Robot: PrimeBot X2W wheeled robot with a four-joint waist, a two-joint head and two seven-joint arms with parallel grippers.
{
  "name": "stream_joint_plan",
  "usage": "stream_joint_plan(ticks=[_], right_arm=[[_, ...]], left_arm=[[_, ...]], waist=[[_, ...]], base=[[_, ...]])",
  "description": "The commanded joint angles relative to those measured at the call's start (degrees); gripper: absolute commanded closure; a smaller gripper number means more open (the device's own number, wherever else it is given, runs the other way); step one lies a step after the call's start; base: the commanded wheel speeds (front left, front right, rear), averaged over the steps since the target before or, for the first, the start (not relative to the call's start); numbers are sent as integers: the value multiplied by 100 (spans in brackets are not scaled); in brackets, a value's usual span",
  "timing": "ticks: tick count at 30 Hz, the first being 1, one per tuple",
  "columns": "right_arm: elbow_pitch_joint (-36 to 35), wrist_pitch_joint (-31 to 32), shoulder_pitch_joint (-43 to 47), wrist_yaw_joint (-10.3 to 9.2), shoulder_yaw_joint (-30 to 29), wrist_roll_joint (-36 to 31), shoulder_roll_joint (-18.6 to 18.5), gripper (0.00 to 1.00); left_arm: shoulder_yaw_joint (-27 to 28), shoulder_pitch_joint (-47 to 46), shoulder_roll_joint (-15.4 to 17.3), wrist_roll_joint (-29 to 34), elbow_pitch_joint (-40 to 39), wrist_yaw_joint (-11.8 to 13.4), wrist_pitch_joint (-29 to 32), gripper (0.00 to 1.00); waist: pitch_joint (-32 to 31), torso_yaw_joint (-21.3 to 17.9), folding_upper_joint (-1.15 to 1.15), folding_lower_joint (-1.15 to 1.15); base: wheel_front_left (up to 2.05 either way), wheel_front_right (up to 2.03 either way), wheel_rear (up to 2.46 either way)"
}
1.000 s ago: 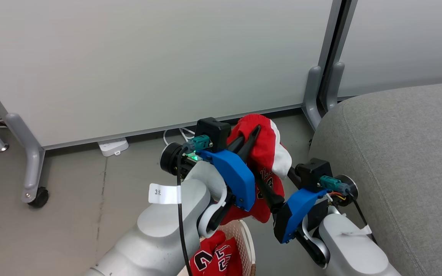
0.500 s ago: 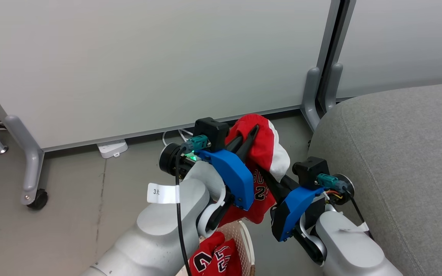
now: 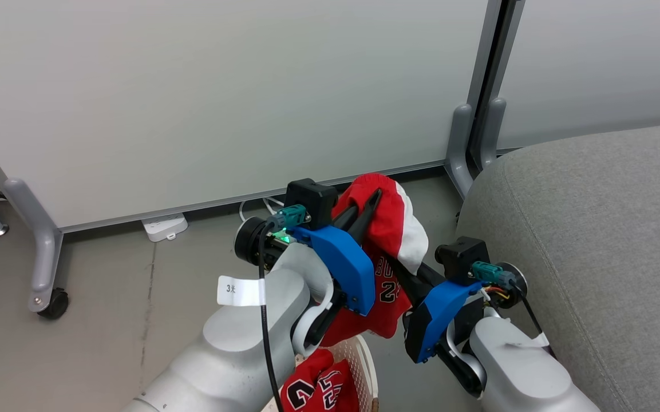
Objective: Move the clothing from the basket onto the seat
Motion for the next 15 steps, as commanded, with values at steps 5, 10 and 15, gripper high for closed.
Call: stream_joint_plan(ticks=[5, 10, 15], right_arm=[[60, -44, -75, 3, 58, 44, -19, 100], [50, -76, -108, 3, 95, 82, -19, 100], [9, -122, -152, 3, 67, 72, -19, 100]], left_arm=[[-25, -70, 5, -41, 29, -16, -70, 100], [24, 43, 53, -2, 10, 12, -307, 0], [72, 401, 254, 64, -165, -110, -621, 0]], waist=[[-4, 7, 0, 0], [2, -11, 0, 0], [4, -40, 0, 0]], base=[[0, 0, 0], [0, 0, 0], [0, 0, 0]])
